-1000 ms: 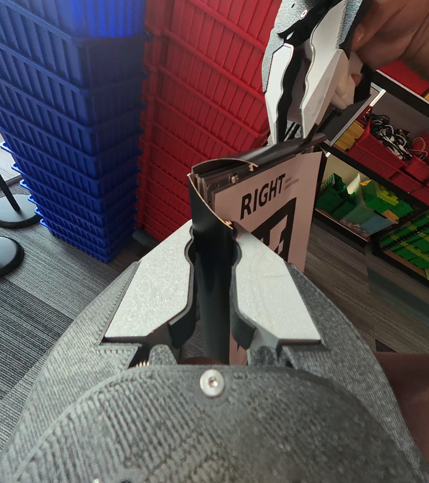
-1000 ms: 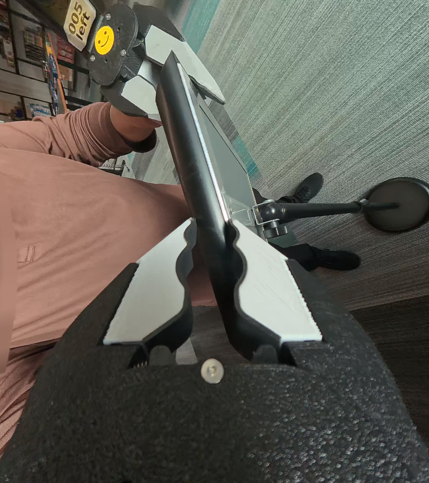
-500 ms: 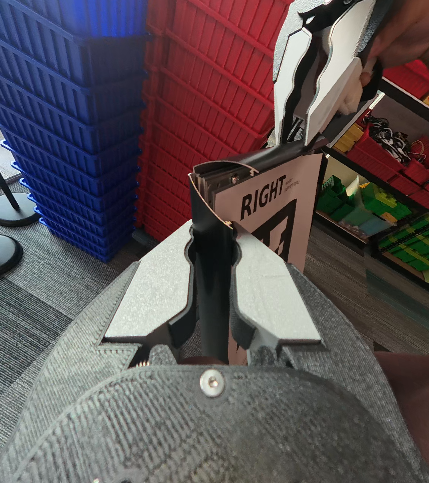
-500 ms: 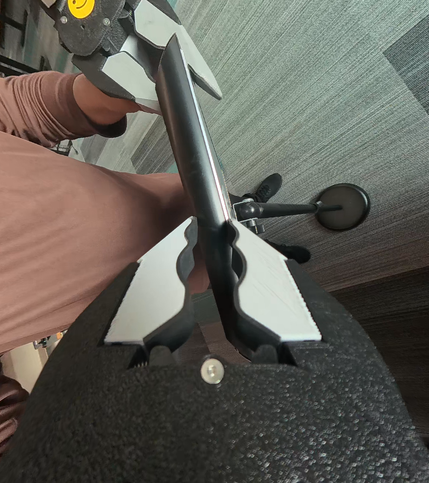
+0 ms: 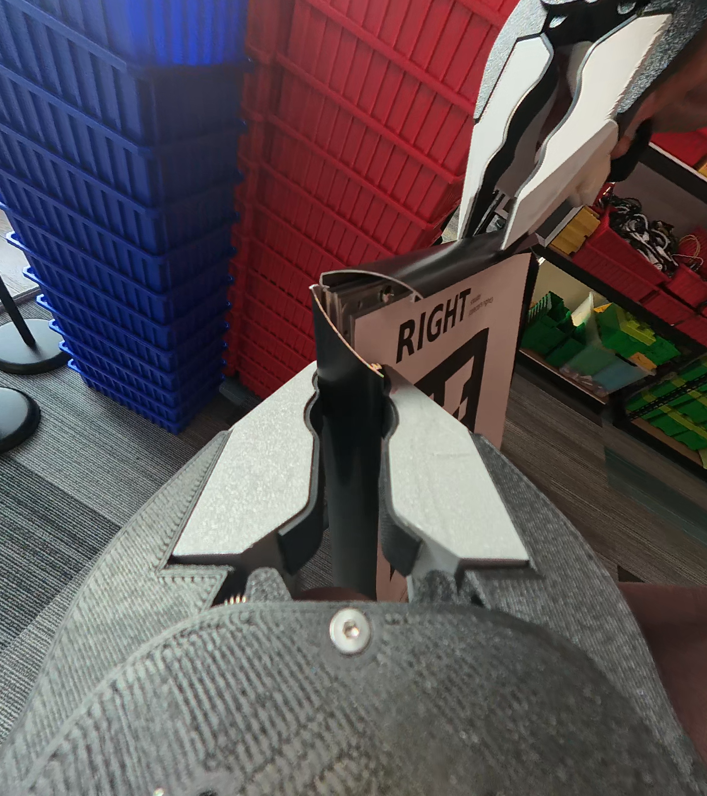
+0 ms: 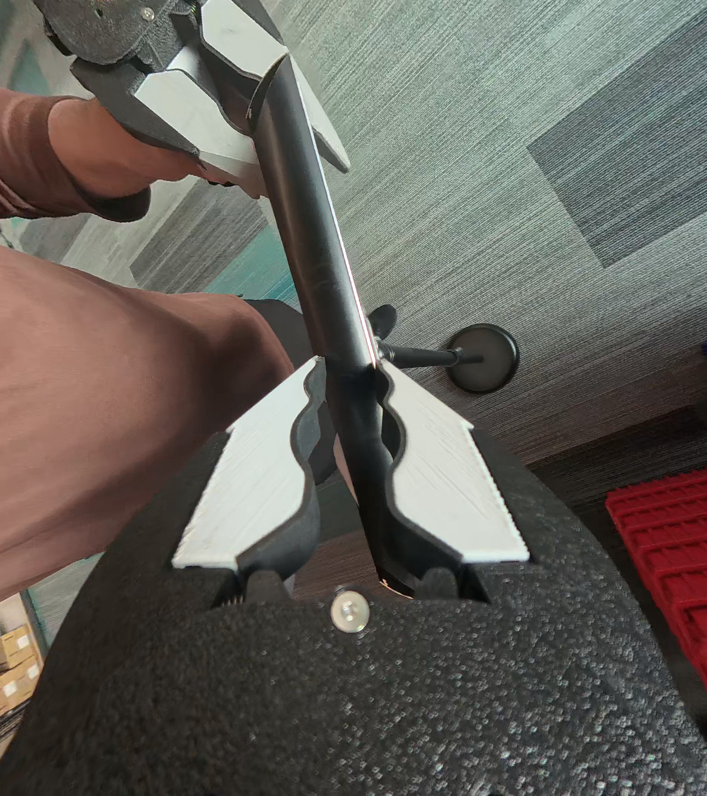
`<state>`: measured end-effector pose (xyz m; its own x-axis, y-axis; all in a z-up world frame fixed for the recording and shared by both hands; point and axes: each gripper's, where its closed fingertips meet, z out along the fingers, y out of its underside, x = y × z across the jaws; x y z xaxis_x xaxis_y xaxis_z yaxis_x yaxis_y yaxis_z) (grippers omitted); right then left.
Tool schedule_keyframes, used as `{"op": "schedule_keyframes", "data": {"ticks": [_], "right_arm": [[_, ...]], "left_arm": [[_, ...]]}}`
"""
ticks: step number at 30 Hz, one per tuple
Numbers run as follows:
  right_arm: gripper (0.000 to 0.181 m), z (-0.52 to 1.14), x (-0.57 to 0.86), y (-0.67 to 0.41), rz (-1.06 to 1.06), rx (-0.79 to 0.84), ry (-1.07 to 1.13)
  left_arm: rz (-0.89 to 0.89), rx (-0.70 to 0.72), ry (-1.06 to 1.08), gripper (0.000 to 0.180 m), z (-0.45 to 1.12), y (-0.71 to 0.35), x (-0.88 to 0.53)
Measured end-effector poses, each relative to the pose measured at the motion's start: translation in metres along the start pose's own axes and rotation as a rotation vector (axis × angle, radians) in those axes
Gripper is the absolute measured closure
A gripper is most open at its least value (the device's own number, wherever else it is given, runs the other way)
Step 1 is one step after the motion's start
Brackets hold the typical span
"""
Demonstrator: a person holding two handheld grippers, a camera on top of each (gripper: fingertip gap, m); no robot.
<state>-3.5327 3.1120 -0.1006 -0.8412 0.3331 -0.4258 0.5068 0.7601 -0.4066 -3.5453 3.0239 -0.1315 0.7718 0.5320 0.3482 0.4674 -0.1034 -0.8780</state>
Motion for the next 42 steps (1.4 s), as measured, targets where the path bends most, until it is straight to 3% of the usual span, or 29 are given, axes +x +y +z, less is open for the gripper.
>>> {"op": "schedule_keyframes", "data": {"ticks": [8, 9, 16, 20, 22, 25, 28, 34, 39, 40, 42], "right_arm": [[0.161, 0.002, 0.011, 0.000, -0.107, -0.018, 0.265], [0.172, 0.002, 0.017, 0.000, -0.132, -0.018, 0.323], [0.173, -0.002, 0.015, -0.004, -0.142, 0.095, 0.415], [0.173, -0.037, 0.007, -0.008, -0.087, 0.334, 0.455], [0.163, -0.059, -0.005, 0.001, -0.045, 0.493, 0.422], [0.133, -0.072, -0.007, 0.041, 0.060, 0.681, 0.379], [0.128, -0.049, 0.011, 0.097, 0.175, 0.749, 0.367], [0.123, 0.017, 0.011, 0.141, 0.260, 0.888, 0.130], [0.125, 0.047, 0.017, 0.151, 0.269, 0.949, -0.004], [0.125, 0.052, 0.016, 0.152, 0.266, 0.957, -0.035], [0.125, 0.062, 0.016, 0.154, 0.252, 0.957, -0.075]], "left_arm": [[-0.002, -0.001, -0.009, 0.157, 0.002, 0.000, -0.001], [-0.003, 0.001, -0.017, 0.157, 0.002, -0.001, -0.002], [-0.005, 0.015, -0.016, 0.157, 0.000, -0.001, -0.003], [-0.012, 0.022, -0.025, 0.157, 0.000, -0.001, -0.004], [-0.020, 0.024, -0.030, 0.157, -0.001, -0.001, -0.005], [-0.031, 0.031, -0.038, 0.156, -0.004, -0.001, -0.007], [-0.051, 0.041, -0.030, 0.155, -0.008, -0.001, -0.008], [-0.030, 0.082, -0.072, 0.134, -0.032, -0.022, -0.005], [0.086, 0.089, -0.020, 0.134, -0.062, -0.074, 0.054], [0.152, 0.053, -0.036, 0.128, -0.058, -0.080, 0.065], [0.302, -0.089, -0.092, 0.087, -0.037, -0.081, 0.081]]}}
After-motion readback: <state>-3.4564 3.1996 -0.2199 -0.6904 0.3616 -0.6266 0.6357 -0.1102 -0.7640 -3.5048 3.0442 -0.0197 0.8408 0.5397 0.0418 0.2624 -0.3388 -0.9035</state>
